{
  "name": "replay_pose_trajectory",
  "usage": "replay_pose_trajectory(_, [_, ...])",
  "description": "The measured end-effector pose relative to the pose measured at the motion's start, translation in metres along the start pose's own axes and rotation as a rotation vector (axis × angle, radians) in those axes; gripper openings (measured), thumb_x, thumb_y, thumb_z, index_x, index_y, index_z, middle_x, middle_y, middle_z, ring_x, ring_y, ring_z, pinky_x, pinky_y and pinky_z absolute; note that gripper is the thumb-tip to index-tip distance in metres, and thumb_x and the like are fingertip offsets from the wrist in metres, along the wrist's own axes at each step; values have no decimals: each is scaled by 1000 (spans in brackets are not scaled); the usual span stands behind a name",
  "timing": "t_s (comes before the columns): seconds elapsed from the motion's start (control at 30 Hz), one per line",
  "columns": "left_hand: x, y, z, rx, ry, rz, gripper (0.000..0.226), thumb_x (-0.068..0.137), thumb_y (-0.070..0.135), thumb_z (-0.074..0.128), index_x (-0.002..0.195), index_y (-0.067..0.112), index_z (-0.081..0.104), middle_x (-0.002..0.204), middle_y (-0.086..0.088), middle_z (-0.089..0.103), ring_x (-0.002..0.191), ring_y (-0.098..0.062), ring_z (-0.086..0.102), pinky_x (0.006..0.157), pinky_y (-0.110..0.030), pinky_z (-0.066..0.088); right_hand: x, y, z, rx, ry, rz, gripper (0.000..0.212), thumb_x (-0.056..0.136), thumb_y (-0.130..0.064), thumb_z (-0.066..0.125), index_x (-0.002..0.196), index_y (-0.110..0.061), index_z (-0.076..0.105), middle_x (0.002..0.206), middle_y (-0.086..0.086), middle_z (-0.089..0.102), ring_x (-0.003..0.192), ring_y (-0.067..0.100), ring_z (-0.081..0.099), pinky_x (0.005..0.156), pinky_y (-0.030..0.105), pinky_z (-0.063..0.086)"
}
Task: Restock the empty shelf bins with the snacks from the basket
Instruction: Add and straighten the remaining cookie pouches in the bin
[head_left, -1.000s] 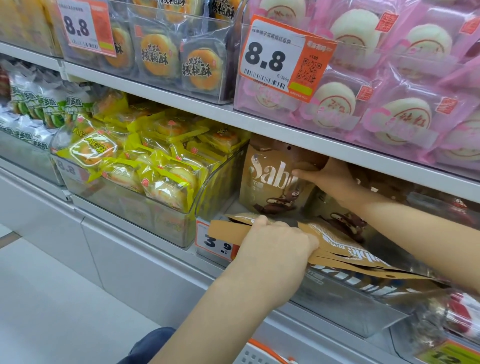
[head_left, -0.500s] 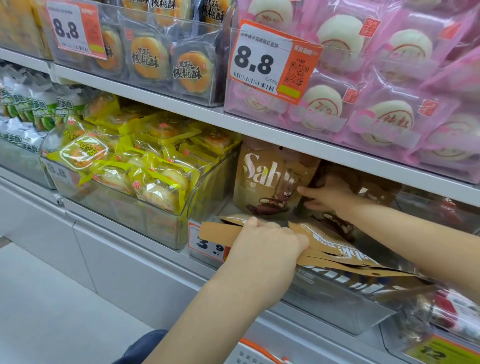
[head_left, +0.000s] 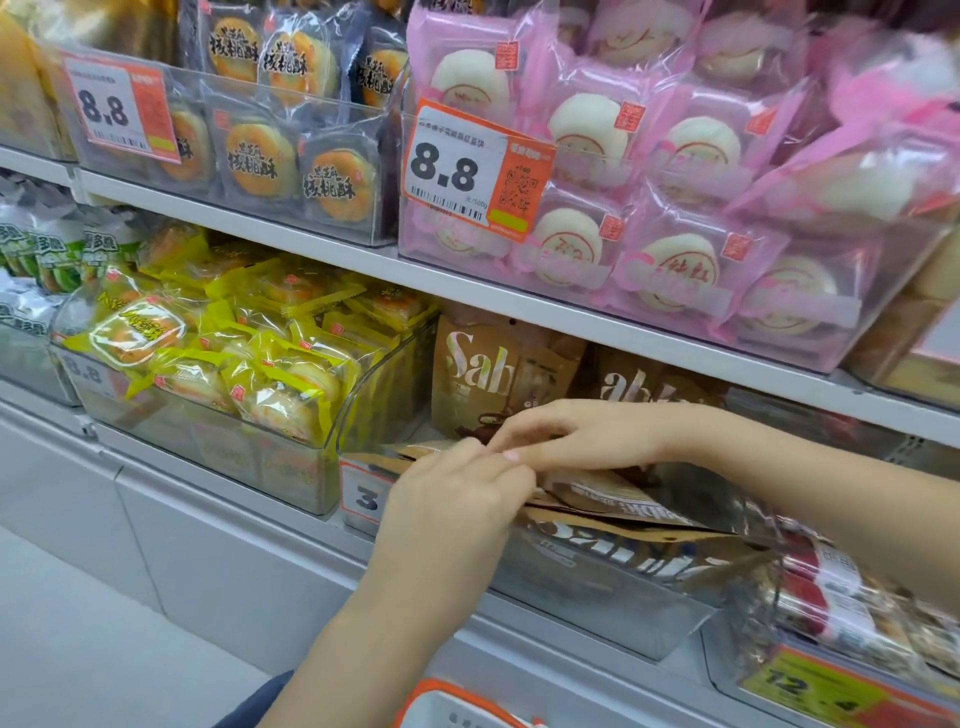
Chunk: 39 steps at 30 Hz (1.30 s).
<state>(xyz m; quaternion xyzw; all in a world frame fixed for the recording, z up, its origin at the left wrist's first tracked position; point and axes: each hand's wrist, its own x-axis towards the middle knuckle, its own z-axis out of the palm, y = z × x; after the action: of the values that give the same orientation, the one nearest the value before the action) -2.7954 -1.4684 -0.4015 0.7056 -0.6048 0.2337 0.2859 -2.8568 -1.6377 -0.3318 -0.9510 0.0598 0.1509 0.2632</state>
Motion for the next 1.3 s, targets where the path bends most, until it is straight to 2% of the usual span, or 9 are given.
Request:
replay_pose_trajectory(0.2, [-6, -28, -5, 140, -103, -188, 20, 69, 37, 55, 56, 22, 57, 54, 5, 58, 56, -21, 59, 44, -25, 38, -10, 4, -8, -177, -132, 105, 44, 91, -37, 59, 133, -36, 48, 114, -7, 56, 104, 9, 52, 89, 19, 42])
replay_pose_trajectory(0.33, [-5, -37, 1, 166, -211, -185, 18, 65, 30, 52, 63, 25, 69, 71, 6, 70, 76, -22, 69, 56, -28, 50, -5, -1, -9, -431, -131, 85, 68, 83, -27, 65, 144, -34, 35, 135, -8, 46, 120, 8, 41, 102, 26, 37])
replay_pose_trajectory(0.53, [0, -43, 6, 124, -249, -208, 16, 66, 27, 60, 71, 29, 74, 95, 2, 74, 96, -19, 70, 67, -31, 54, 19, 5, 6, -386, 159, 25, 51, 83, -30, 69, 131, -34, 52, 119, -12, 64, 105, 2, 55, 93, 32, 49])
replay_pose_trajectory(0.63, [2, -46, 5, 114, -299, -241, 29, 92, 21, 47, 107, 33, 68, 141, 4, 49, 135, -11, 39, 104, -32, 35, 20, 12, 3, -198, 127, 36, 37, 84, -25, 69, 120, -31, 62, 114, -13, 66, 105, 3, 58, 93, 24, 45])
replay_pose_trajectory(0.73, [6, -47, -3, 85, -393, -268, 34, 99, 24, 35, 124, 35, 56, 158, 7, 15, 145, -6, 4, 114, -27, 10, 13, 20, -8, -74, 178, 126, 11, 89, -38, 61, 98, -34, 65, 96, -16, 64, 90, 8, 60, 79, 24, 44])
replay_pose_trajectory(0.87, [4, -43, -6, 44, -353, -287, 34, 98, 24, 32, 116, 33, 59, 158, 8, 17, 144, -5, 14, 112, -29, 14, 25, 36, -15, -92, 481, 329, 40, 95, -47, 46, 102, -11, 62, 94, 2, 64, 80, 16, 58, 65, 24, 41])
replay_pose_trajectory(1.0, [6, -43, -5, 65, -167, -247, 16, 71, 17, 57, 75, 26, 70, 117, -2, 67, 108, -22, 62, 89, -47, 43, 40, 41, -11, -17, 868, 408, 42, 100, -36, 41, 126, -6, 54, 129, 13, 56, 118, 29, 51, 92, 28, 36])
replay_pose_trajectory(1.17, [7, -43, 0, 80, -75, -245, 28, 56, 12, 84, 73, 27, 67, 97, 5, 70, 90, -23, 65, 83, -49, 45, 43, 47, -6, 60, 584, 533, 39, 89, -42, 60, 110, -9, 58, 108, 6, 63, 82, 18, 62, 57, 21, 47])
replay_pose_trajectory(1.3, [9, -46, 3, 146, -35, -302, 32, 62, 8, 79, 84, 24, 62, 98, 5, 66, 96, -25, 60, 87, -49, 41, 36, 37, -2, -6, 463, 551, 68, 76, -35, 77, 132, -13, 45, 126, 5, 56, 108, 22, 57, 77, 23, 48])
